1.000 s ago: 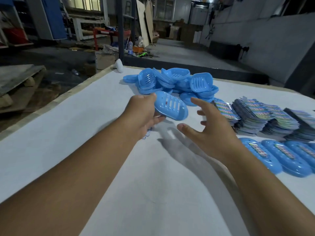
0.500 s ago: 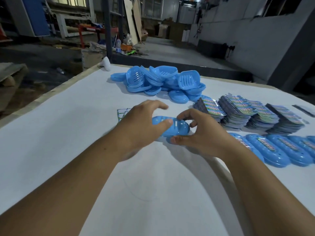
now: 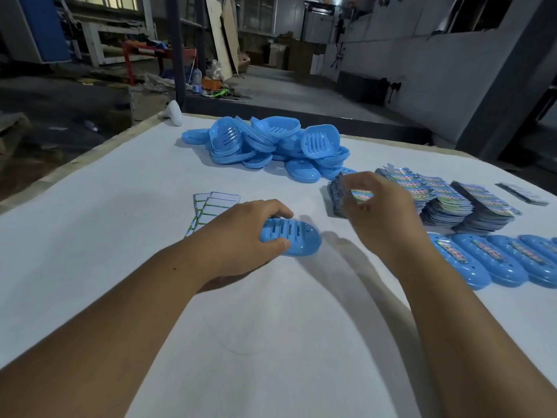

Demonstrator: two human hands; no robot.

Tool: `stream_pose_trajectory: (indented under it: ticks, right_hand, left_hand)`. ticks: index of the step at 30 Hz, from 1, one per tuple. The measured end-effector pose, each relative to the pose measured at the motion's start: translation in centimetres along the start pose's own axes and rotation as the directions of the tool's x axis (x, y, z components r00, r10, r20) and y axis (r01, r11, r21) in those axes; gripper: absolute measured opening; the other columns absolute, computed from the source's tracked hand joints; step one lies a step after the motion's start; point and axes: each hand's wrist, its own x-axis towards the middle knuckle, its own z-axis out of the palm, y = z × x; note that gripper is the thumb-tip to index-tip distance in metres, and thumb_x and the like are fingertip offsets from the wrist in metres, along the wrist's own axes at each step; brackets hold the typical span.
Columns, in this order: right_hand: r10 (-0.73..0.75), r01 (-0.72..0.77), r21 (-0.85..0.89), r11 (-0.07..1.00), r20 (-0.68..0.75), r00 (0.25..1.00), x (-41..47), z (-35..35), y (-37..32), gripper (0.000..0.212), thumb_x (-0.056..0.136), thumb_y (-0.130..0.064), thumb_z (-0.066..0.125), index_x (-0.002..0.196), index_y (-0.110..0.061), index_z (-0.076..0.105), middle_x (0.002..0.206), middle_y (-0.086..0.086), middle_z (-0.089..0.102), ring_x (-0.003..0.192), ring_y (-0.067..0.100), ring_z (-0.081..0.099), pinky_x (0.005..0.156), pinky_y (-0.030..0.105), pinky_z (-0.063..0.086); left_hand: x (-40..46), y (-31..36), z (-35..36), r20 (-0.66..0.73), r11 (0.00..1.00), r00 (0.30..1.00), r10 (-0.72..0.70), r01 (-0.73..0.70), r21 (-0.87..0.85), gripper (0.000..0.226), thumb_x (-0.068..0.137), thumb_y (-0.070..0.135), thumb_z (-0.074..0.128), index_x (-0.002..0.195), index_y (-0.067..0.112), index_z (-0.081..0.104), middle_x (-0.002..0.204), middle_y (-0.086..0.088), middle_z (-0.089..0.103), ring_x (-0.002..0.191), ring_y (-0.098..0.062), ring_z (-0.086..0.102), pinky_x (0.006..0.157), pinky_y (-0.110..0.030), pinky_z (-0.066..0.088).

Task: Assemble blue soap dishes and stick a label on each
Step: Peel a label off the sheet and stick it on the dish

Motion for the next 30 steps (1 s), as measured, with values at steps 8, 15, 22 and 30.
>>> stream_pose_trajectory:
  ticks: [8,15,22,30]
  right_hand:
    - [0.182,-0.181,-0.344,0.921,-0.031,0.983,0.5,0.3,1.1,0.045,0.091,-0.027,0.061,0.136,-0.022,0.06,0.127,0.005,0.066,0.116,0.034,0.059,0.082,0.039,0.046]
    - [0.173,-0.217,-0.38,0.899,-0.146,0.974,0.7,0.6,1.4,0.024,0.094,-0.021,0.048,0.079,-0.016,0.066,0.08,0.005,0.066,0.071,0.034,0.056,0.058,0.031,0.035]
    - [0.082,-0.16,-0.275,0.948,-0.276,0.958,0.6,0.0,0.0,0.011,0.089,-0.031,0.064,0.092,-0.026,0.073,0.09,-0.001,0.069,0.076,0.021,0.048,0.065,0.032,0.035]
    - [-0.391,0.39,-0.035,0.92,-0.041,0.919,-2.4,2.0,-4.6,0.013,0.079,-0.015,0.077,0.075,-0.024,0.067,0.072,-0.019,0.051,0.064,0.003,0.043,0.063,0.03,0.037]
  left_hand:
    - [0.2,-0.5,0.2,-0.033,0.998,0.999,-0.019,0.018,-0.055,0.04,0.086,0.047,0.074,0.122,0.049,0.057,0.11,0.027,0.055,0.097,0.007,0.056,0.077,-0.017,0.045]
    - [0.2,-0.8,0.4,-0.182,0.99,0.982,-0.044,0.018,-0.143,0.031,0.087,0.052,0.072,0.115,0.048,0.063,0.099,0.038,0.049,0.095,0.022,0.047,0.073,-0.009,0.036]
    - [1.0,-0.2,0.3,-0.371,0.976,0.917,-0.148,0.074,-0.207,0.017,0.092,0.046,0.068,0.084,0.032,0.071,0.083,0.022,0.068,0.085,0.005,0.06,0.07,-0.017,0.045]
    - [1.9,0.1,-0.6,-0.253,0.744,0.856,-0.45,0.203,-0.637,0.042,0.095,0.055,0.058,0.076,0.021,0.076,0.067,0.018,0.073,0.065,-0.005,0.057,0.065,-0.027,0.043]
